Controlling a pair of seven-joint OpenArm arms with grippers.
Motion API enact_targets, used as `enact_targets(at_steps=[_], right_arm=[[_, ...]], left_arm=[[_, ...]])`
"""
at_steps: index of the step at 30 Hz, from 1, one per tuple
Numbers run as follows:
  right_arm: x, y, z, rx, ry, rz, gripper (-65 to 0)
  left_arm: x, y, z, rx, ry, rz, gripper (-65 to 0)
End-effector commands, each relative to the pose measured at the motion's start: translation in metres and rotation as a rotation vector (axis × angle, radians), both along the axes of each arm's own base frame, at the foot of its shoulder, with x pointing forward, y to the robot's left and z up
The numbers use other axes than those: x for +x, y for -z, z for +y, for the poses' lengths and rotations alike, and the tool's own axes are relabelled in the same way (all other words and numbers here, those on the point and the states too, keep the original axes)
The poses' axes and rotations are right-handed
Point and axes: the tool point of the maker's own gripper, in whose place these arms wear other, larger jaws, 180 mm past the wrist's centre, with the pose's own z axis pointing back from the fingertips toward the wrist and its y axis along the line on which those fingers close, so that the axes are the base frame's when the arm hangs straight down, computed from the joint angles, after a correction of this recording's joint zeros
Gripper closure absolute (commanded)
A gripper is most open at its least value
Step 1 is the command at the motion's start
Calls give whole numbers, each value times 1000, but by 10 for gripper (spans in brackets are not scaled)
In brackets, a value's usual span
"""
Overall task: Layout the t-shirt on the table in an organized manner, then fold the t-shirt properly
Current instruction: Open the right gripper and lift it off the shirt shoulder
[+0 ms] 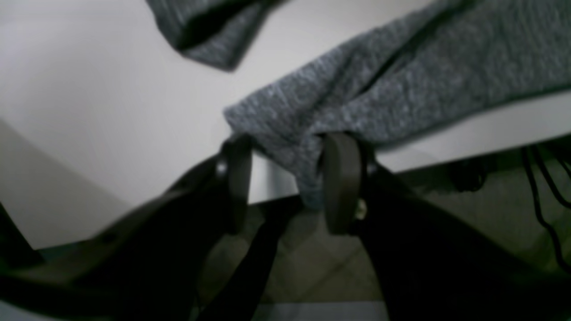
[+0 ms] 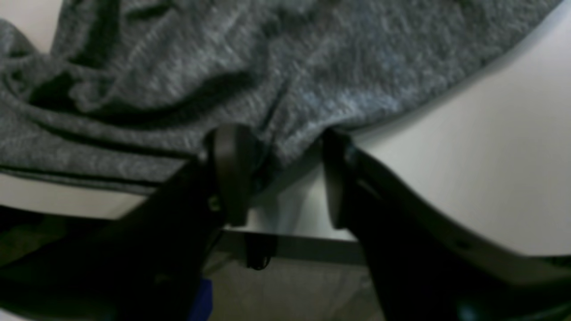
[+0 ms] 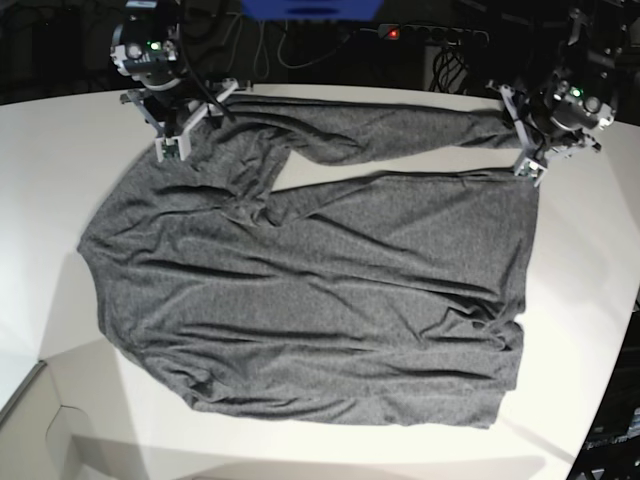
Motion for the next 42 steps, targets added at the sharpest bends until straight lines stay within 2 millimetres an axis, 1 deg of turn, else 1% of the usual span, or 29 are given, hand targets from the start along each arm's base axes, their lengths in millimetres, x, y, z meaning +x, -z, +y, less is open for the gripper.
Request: enact_targets(at_steps=[1,4,13,17,24,25,26,28,29,31,36,41,42], right_arm=[[5,-8,0,2,4,-33,-301],[0,-6,-1,1,3,-23,-319],[-2,-5,-1,1,3,-20,-319],[-2,-5,0,2,4,-17,-319],[-4,-4,1,5,0,-12,-321],[-7,-3,1,5,0,-6,-323],[-9,-3,2,6,-2,-5,-323],[-10,-3,3,6,-8,-4,-324],[-9,-3,7,11,-22,-7,-332],[-7,-7,11,16,-50,-19,-352],[1,-22,10,7,-58,-67,-362],[3,-25,10,5,-60,-75,-363],[0,-24,11,7,-63,-69,-364]], left_arm=[[8,-9,2,12,11,-32,-266],[8,-9,2,12,11,-33,-266],[9,-8,4,13,8,-32,-268],[8,-7,1,9,15,-30,-267],[5,-5,0,8,14,-21,-265],[5,-5,0,7,15,-20,-257],[5,-5,0,8,15,-19,-236],[5,-3,-4,3,25,-16,-176],[4,-2,-6,0,32,-13,-142],[1,3,-3,3,24,6,-111],[0,13,8,14,-6,33,-109],[0,13,8,14,-7,33,-108],[0,13,8,14,-7,33,-108]])
